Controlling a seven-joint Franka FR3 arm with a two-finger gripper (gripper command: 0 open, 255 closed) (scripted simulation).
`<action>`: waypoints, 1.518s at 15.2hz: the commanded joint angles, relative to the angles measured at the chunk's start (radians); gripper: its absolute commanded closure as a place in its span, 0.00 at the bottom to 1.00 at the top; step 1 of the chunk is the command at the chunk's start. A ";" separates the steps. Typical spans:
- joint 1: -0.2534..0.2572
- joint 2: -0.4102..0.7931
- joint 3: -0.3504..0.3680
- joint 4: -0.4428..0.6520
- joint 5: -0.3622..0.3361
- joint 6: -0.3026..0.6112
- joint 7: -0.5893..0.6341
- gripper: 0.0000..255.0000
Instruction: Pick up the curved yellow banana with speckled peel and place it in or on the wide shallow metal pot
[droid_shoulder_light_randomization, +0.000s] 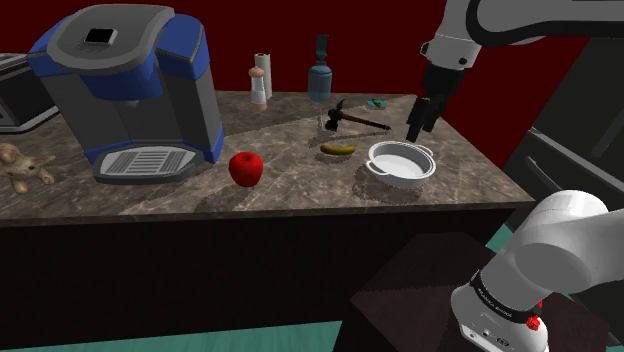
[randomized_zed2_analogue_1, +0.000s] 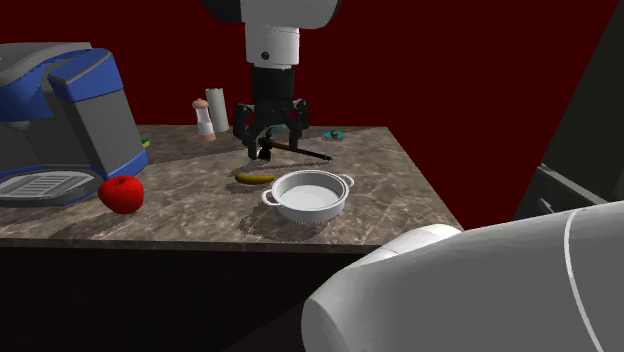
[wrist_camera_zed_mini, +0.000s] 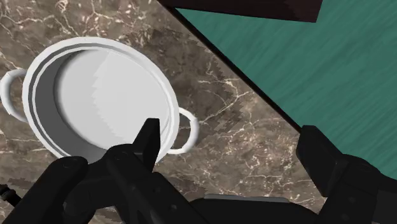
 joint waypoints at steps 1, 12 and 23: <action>0.000 0.000 0.000 0.000 0.000 0.000 0.000 0.00; 0.022 0.407 -0.041 0.122 -0.018 0.292 -0.139 0.00; 0.034 0.837 -0.052 0.407 0.002 0.445 -0.264 0.00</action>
